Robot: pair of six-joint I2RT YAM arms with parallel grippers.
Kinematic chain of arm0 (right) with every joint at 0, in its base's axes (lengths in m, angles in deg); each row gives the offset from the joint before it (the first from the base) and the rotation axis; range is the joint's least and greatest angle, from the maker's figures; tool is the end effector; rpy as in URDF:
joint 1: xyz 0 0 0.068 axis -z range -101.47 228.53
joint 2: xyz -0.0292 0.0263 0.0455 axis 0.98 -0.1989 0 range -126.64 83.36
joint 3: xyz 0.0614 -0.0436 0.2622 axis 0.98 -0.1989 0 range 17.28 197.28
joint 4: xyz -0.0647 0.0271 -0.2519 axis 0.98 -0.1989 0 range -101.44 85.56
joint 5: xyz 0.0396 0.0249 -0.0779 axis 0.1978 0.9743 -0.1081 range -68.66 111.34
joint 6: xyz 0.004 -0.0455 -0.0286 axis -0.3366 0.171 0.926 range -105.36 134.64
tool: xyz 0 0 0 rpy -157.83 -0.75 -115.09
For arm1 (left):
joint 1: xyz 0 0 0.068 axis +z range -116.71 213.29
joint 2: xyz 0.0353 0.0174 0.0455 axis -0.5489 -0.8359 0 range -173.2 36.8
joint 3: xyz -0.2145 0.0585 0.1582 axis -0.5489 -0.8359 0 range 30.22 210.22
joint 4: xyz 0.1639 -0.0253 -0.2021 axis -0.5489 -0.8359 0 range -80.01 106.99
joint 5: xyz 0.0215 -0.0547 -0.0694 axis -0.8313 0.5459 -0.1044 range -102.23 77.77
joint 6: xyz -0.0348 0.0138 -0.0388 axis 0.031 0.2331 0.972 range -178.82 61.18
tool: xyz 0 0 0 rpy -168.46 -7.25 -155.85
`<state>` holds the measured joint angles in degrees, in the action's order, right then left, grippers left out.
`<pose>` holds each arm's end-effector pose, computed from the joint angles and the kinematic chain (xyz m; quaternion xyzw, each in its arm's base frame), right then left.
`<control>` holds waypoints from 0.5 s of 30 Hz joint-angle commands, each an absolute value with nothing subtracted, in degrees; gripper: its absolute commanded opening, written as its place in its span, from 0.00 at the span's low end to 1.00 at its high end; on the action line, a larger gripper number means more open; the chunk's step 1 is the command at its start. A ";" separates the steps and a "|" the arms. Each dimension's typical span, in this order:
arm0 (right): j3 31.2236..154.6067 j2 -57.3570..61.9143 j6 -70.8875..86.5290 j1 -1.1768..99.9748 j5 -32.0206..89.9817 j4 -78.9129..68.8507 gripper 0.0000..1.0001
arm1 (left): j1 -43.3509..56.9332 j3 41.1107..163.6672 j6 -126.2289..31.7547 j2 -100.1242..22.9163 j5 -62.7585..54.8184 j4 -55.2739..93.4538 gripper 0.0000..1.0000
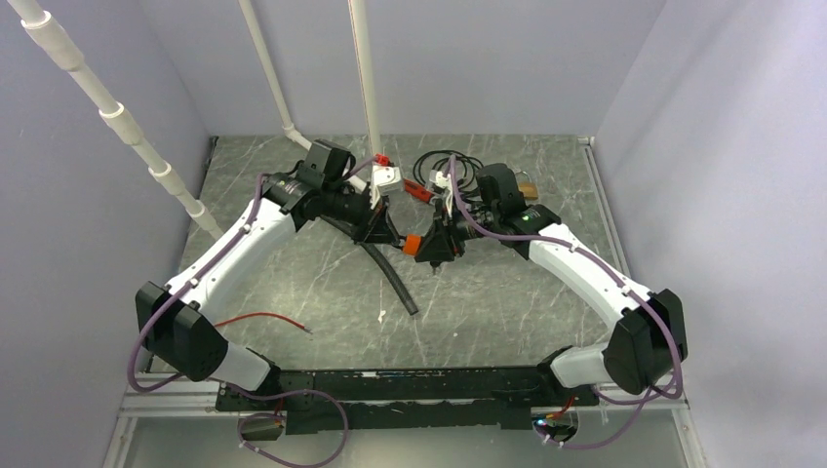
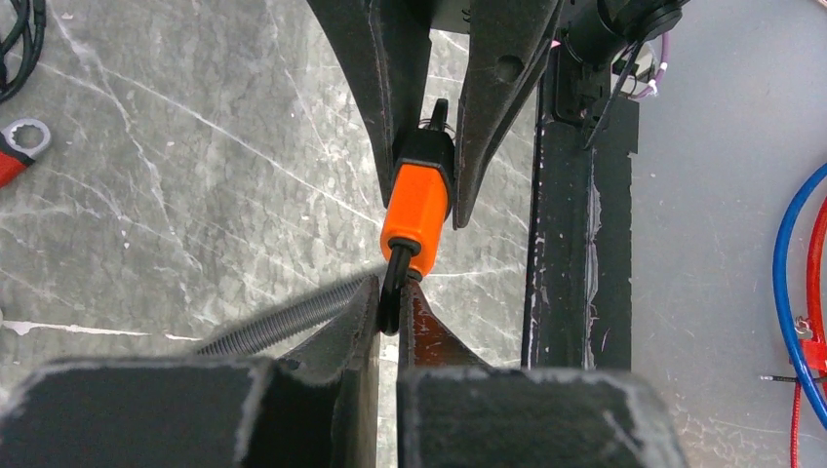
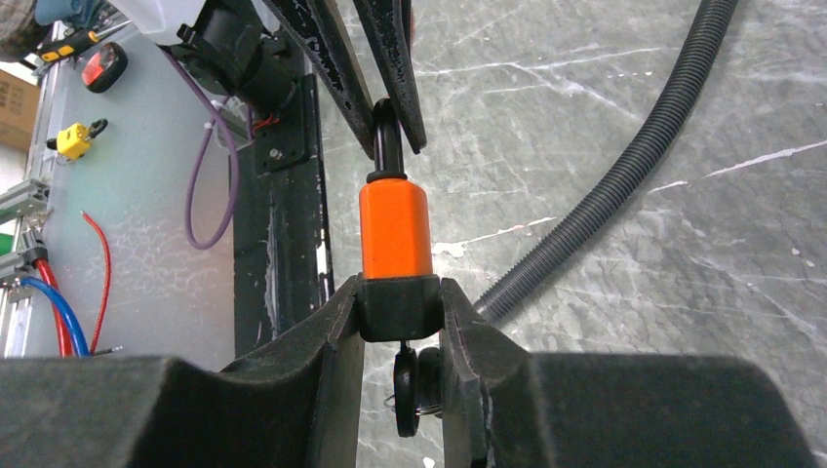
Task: Lock with the key
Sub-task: Lock the lock.
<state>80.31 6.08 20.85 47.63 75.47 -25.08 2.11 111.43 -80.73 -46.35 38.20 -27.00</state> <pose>0.2357 0.1746 0.3146 -0.4507 0.6815 0.4822 0.3162 0.2446 -0.1802 0.3579 0.5178 0.6788 -0.4211 0.3064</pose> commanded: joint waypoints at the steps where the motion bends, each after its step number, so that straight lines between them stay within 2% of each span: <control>1: 88.69 5.59 22.20 45.15 78.64 -1.95 0.00 | -3.18 111.29 -77.91 -48.72 52.42 -22.94 0.00; 5: 87.84 6.72 24.75 45.58 78.92 -5.81 0.00 | -1.30 111.86 -78.95 -47.99 51.17 -25.60 0.00; 11: 83.55 9.86 28.41 48.93 79.00 -12.39 0.00 | 8.57 114.13 -80.29 -46.39 51.96 -28.13 0.00; 15: 81.77 11.03 31.55 50.20 78.80 -16.62 0.00 | 10.34 116.37 -82.23 -45.55 50.23 -29.51 0.00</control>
<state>80.35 7.37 26.43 48.75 76.76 -20.25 8.76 112.70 -81.10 -46.81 47.10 -28.31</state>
